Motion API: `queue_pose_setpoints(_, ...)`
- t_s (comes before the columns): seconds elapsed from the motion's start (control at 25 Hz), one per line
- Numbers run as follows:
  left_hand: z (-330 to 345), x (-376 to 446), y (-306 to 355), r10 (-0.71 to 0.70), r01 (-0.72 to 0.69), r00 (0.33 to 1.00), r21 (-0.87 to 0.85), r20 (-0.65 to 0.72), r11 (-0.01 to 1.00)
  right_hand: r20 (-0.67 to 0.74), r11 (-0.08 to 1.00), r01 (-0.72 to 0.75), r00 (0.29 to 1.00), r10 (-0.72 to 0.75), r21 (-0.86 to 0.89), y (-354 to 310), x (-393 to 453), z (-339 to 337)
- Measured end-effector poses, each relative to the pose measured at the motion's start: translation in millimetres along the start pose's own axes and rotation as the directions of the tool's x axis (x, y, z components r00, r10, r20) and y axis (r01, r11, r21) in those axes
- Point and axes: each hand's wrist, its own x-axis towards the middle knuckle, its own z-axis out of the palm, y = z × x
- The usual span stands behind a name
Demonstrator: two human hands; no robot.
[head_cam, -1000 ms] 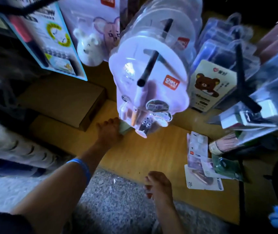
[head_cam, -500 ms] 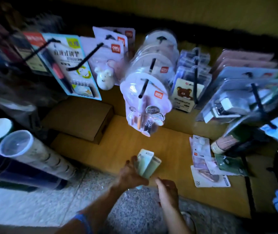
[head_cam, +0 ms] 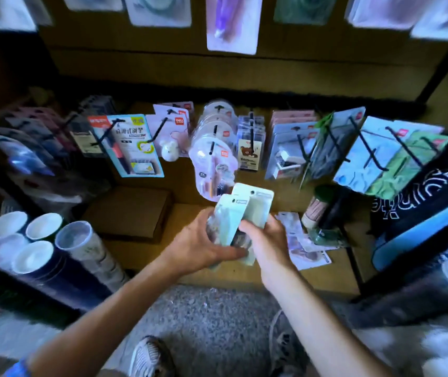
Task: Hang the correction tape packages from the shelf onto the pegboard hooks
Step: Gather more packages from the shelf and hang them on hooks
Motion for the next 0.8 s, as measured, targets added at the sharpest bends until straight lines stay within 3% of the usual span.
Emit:
queue_pose_setpoints(0.08, -28.2, -15.7, 25.0, 0.024, 0.018, 0.980, 0.210, -0.197, 0.978, 0.019, 0.999, 0.042, 0.999, -0.042, -0.006, -37.4, -7.1, -5.8)
queue_pose_setpoints(0.12, -36.9, -21.0, 33.3, 0.031, 0.004, 0.972, 0.149, -0.232, 0.989, 0.025, 0.999, 0.049, 0.998, -0.049, -0.011, -54.1, -10.3, -8.9)
queue_pose_setpoints(0.2, -47.3, -33.6, 49.6, 0.029, -0.062, 0.972, -0.135, -0.234, 0.989, 0.077, 0.999, 0.036, 0.996, -0.037, 0.014, -81.7, -18.3, -13.0)
queue_pose_setpoints(0.28, -47.6, -42.6, 63.2, 0.010, -0.093, 0.981, -0.422, -0.194, 0.902, 0.177, 1.000, -0.009, 0.984, 0.010, -0.005, -100.5, -30.3, -12.8)
queue_pose_setpoints(0.36, -48.8, -47.6, 76.1, 0.006, -0.099, 0.988, -0.603, -0.155, 0.792, 0.273, 0.997, -0.021, 0.961, 0.042, -0.079, -113.6, -42.0, -15.2)
queue_pose_setpoints(0.48, -55.1, -50.1, 89.2, 0.042, -0.136, 0.988, -0.704, -0.149, 0.697, 0.322, 0.997, 0.029, 0.947, -0.006, -0.069, -126.6, -56.5, -22.6)
queue_pose_setpoints(0.68, -63.7, -41.2, 95.3, 0.035, -0.179, 0.982, -0.858, -0.186, 0.482, 0.267, 0.974, 0.054, 0.957, -0.113, 0.220, -130.0, -50.4, -28.7)
queue_pose_setpoints(0.8, -59.2, -36.6, 97.8, 0.039, -0.230, 0.970, -0.846, -0.241, 0.481, 0.218, 0.930, 0.020, 0.970, -0.107, 0.368, -129.1, -47.8, -28.0)
